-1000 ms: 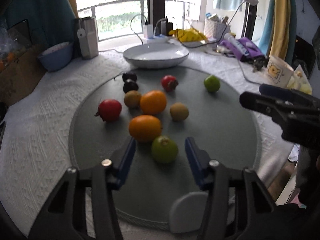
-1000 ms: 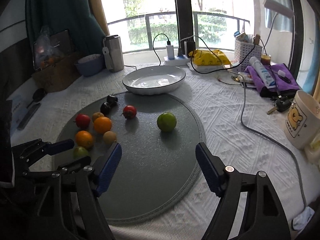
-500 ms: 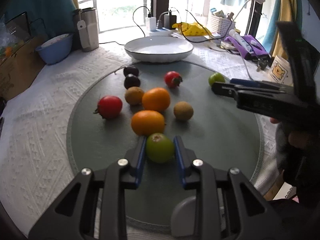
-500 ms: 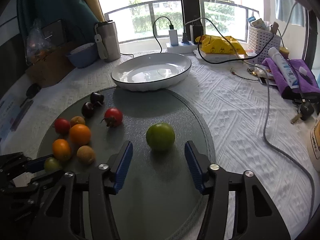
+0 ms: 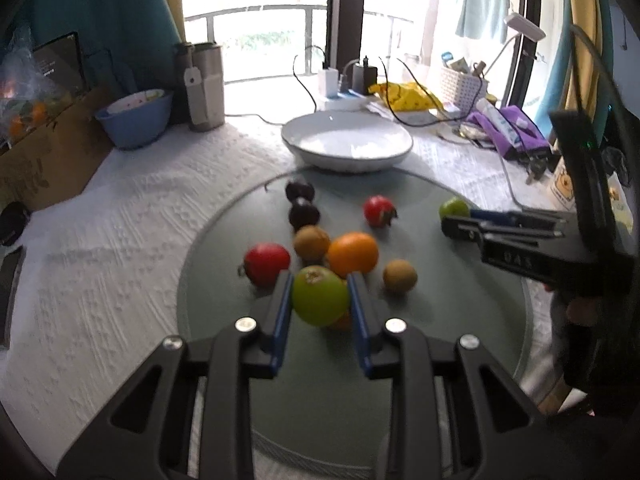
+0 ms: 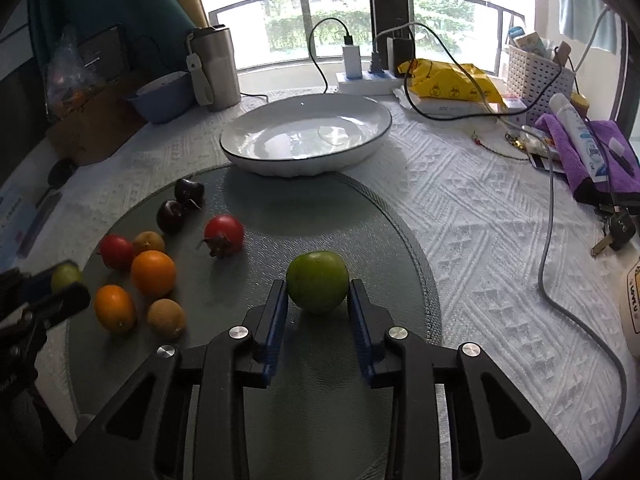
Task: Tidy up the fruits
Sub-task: 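Carry both limes over the white bowl and open both grippers, then withdraw both grippers from the bowl back over the fruit mat, then grasp an orange with the left gripper while the right gripper grasps the brown kiwi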
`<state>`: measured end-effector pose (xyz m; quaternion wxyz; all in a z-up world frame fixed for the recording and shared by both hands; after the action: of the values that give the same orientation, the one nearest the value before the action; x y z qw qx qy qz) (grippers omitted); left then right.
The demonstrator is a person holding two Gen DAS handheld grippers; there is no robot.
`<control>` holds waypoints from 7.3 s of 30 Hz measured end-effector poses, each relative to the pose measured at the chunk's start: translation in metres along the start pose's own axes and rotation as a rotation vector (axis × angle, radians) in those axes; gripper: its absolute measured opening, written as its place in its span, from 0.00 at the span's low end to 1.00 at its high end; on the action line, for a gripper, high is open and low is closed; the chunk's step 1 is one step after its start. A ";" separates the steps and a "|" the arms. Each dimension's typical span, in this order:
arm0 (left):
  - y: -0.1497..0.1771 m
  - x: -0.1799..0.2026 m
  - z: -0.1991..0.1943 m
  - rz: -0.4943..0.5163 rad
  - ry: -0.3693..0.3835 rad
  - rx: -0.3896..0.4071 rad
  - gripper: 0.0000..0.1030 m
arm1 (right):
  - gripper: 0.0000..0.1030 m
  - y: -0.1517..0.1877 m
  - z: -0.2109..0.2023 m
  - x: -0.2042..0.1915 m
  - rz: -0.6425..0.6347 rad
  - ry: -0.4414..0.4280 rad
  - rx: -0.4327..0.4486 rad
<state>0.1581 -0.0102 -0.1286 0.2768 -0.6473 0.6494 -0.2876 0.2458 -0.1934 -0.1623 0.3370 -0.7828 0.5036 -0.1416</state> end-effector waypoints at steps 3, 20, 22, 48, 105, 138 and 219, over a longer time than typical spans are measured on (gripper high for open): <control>-0.011 -0.003 0.000 -0.001 -0.001 0.019 0.28 | 0.32 -0.006 -0.004 -0.002 -0.005 -0.006 0.014; -0.091 -0.012 0.047 0.029 0.005 0.077 0.28 | 0.32 -0.072 -0.005 0.012 -0.019 0.000 0.102; -0.101 -0.012 0.056 0.036 0.017 0.083 0.28 | 0.32 -0.081 0.000 0.014 -0.025 0.000 0.107; -0.157 -0.011 0.160 0.009 0.140 -0.041 0.28 | 0.32 -0.139 0.066 0.023 -0.072 -0.027 0.088; -0.163 -0.024 0.064 -0.101 0.152 -0.003 0.72 | 0.43 -0.131 0.008 -0.012 -0.046 -0.048 0.140; -0.053 -0.012 -0.004 -0.102 0.141 0.016 0.72 | 0.43 -0.046 -0.038 -0.055 -0.074 -0.071 0.117; -0.021 0.041 0.022 0.024 0.121 -0.112 0.39 | 0.25 -0.017 -0.017 -0.030 -0.054 -0.243 0.042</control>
<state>0.1884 -0.0518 -0.1274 0.2041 -0.6354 0.6875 -0.2862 0.2343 -0.1695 -0.1348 0.4081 -0.8001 0.4348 -0.0655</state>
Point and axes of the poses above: each gripper's, at about its wrist camera, not at the fingertips, and z roughly the way its jaws point, x to its right, y to its underside, the point moved 6 cm from there along z, roughly the way its jaws point, and after that the axes turned 3 degrees about -y, right-handed, at the moved point
